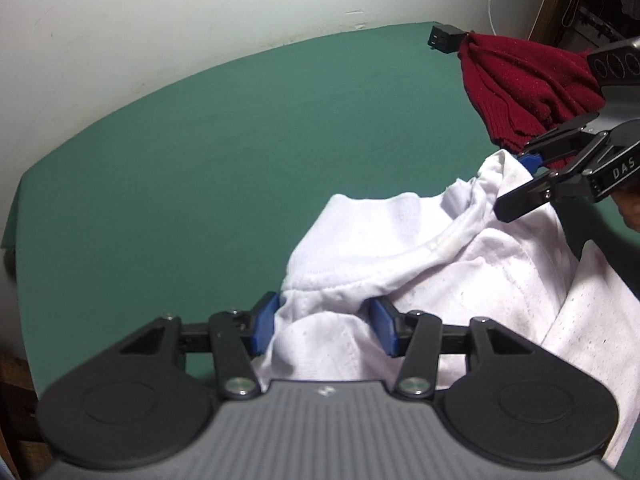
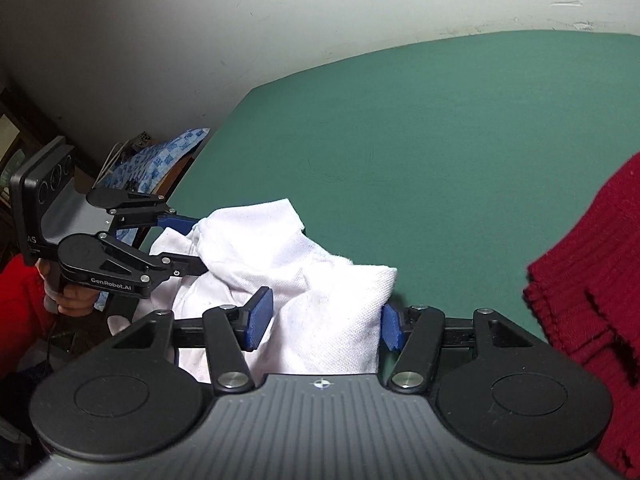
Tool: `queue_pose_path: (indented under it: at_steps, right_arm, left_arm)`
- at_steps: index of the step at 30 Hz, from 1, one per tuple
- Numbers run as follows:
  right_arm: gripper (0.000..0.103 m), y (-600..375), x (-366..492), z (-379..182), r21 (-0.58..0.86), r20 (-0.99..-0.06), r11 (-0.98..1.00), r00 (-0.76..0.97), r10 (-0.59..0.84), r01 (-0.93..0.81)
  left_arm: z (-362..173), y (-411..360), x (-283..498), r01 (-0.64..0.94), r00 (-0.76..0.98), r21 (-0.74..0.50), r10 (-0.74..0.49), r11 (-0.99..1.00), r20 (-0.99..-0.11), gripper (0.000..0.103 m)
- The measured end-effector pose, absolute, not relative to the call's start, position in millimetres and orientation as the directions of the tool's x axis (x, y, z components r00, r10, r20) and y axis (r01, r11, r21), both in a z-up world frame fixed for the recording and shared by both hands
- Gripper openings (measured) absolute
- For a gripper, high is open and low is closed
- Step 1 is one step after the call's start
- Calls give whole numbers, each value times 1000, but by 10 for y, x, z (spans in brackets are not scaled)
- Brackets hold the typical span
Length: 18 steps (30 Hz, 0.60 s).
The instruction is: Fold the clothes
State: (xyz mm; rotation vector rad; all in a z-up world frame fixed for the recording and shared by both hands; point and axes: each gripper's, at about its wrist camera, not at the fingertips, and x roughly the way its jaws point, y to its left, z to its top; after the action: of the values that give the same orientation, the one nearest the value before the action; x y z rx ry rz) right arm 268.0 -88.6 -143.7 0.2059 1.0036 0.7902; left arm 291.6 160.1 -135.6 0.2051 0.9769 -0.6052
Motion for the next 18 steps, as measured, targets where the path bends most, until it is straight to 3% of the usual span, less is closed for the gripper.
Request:
queue_pose_path:
  at_steps: [1, 3, 4, 6, 8, 18]
  right_arm:
    - [33, -876, 2709, -1447, 498, -677, 707, 285, 679, -502]
    - [31, -889, 2749, -1466, 510, -675, 698, 269, 687, -502]
    - [25, -889, 2744, -1462, 502, -679, 698, 267, 683, -510]
    - [20, -884, 2732, -1448, 486, -686, 698, 266, 677, -526]
    - [19, -864, 2678, -1375, 467, -678, 696, 285, 678, -545]
    - [17, -1000, 2077, -715, 391, -574, 634, 361, 735, -668]
  left_arm:
    - [-1358, 1610, 2909, 569, 409, -113, -399, 815, -821, 42]
    - [-1357, 1608, 2875, 575, 418, -113, -410, 810, -811, 35]
    - [-1353, 1594, 2844, 579, 430, -101, -408, 809, -806, 33]
    - [-1327, 1552, 2787, 575, 464, -63, -388, 816, -796, 18]
    - [-1276, 1562, 2730, 568, 491, -44, -381, 822, -783, 12]
    - [-554, 1825, 1952, 533, 632, -17, -411, 846, -657, 10]
